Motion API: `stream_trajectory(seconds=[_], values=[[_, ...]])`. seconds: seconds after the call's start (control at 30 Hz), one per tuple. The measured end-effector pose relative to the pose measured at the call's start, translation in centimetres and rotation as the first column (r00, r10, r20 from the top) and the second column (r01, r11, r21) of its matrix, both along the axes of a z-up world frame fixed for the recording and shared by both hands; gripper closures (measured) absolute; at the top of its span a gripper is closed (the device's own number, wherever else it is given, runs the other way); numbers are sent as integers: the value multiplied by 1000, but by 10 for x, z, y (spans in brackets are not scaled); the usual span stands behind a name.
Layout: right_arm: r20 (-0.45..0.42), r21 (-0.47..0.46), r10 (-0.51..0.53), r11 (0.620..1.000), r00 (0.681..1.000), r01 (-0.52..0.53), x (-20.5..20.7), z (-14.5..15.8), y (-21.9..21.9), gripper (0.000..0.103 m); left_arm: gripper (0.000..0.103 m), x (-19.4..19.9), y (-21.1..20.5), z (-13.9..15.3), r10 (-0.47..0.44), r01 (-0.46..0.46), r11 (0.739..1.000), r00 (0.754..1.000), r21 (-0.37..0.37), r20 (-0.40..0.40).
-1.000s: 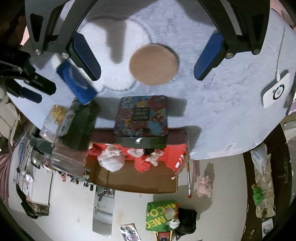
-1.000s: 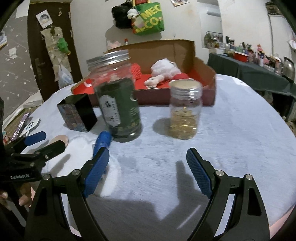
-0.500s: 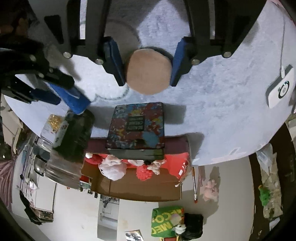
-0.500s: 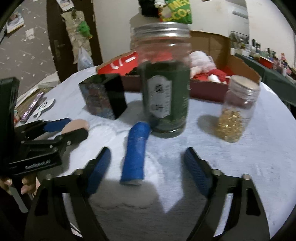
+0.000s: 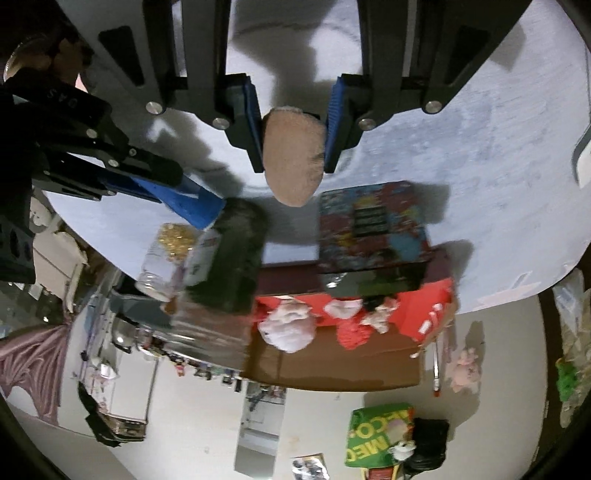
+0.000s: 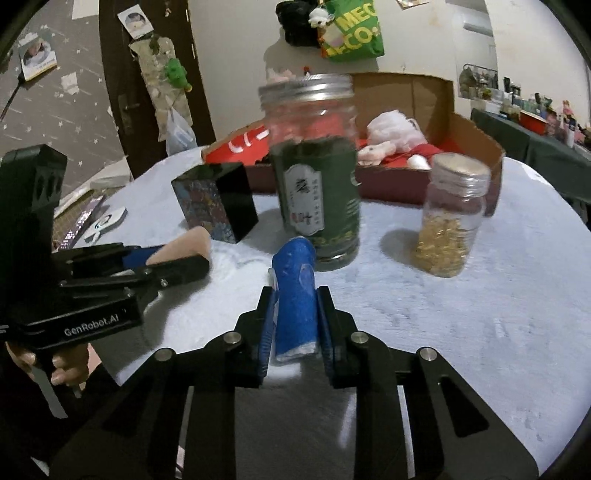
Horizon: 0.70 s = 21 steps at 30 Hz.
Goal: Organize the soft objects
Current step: 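Carry the tan pad and blue foam roll over to the box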
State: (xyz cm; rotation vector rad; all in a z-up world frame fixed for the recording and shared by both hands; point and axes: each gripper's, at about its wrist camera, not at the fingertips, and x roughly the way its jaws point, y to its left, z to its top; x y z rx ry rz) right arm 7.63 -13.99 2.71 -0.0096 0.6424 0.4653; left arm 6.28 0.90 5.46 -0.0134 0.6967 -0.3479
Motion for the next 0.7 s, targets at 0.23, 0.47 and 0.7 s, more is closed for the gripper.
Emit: stream_trajectory(seconds=[0.23, 0.47, 0.7], values=[[15, -2, -33, 999, 999, 33, -3, 6, -14, 82, 71, 4, -15, 4, -49, 48, 999, 999, -22, -5], [11, 4, -57, 998, 998, 57, -1, 10, -25, 82, 71, 8, -25, 6, -73, 73, 997, 997, -26, -13], [9, -1, -59, 998, 998, 59, 0, 11, -28, 82, 71, 9, -27, 7, -77, 77, 997, 997, -26, -15]])
